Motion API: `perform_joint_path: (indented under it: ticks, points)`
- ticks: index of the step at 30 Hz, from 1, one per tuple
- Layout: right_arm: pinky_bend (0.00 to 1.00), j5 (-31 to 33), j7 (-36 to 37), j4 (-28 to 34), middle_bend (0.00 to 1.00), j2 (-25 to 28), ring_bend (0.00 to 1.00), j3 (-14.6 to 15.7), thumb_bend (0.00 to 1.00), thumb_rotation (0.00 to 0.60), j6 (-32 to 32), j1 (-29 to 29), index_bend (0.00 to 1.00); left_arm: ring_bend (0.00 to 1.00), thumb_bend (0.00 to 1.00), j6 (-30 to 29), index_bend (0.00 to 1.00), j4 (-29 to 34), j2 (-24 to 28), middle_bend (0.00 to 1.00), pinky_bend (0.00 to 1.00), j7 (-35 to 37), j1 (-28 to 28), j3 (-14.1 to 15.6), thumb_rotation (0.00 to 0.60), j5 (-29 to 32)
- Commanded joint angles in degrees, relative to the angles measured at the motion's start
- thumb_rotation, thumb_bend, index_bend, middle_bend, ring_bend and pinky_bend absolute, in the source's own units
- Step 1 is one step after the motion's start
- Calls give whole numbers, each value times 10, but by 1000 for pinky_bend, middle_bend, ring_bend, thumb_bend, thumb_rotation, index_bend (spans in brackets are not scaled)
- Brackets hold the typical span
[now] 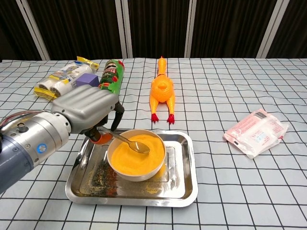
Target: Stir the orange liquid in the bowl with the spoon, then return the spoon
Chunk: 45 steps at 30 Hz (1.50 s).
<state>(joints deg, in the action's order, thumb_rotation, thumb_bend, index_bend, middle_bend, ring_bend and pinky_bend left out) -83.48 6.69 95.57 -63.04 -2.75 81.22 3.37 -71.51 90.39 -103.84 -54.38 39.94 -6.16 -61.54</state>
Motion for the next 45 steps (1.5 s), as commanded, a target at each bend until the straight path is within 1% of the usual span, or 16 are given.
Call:
perform_joint_path:
  ticks: [1,10,13,17,21,29,36,43,45]
  points:
    - [0,0,0,0,0,0,0,0,405,600,0,0,0,992,505,-1,601,1,1,1000,973,0,0,-1,600,-1]
    - [0,0,0,0,0,0,0,0,404,600,1,0,0,992,527,-6,637,16,15,1000,973,-3,-1,-5,600,-7]
    - [0,0,0,0,0,0,0,0,405,600,1,0,0,992,566,-7,682,24,20,1000,974,-6,-1,-6,600,-10]
    - [0,-1,0,0,0,0,0,0,404,600,1,0,0,992,650,-8,760,39,29,1000,973,-11,0,-6,600,-14]
    - [0,0,1,0,0,0,0,0,405,600,1,0,0,992,694,-3,789,67,45,1000,973,-28,1,-4,600,-1]
    - [0,0,2,0,0,0,0,0,404,600,1,0,0,998,704,4,823,160,98,1000,974,-113,15,-16,600,100]
    - [0,-1,0,0,0,0,0,0,405,600,1,0,0,998,707,-2,831,217,133,1000,974,-173,37,-24,600,192]
    - [0,0,0,0,0,0,0,-1,404,600,1,0,0,998,712,-27,832,248,129,1000,974,-216,80,-52,600,325]
    - [0,0,1,0,0,0,0,-1,405,600,1,0,0,998,714,-37,832,251,123,1000,974,-224,94,-59,600,348]
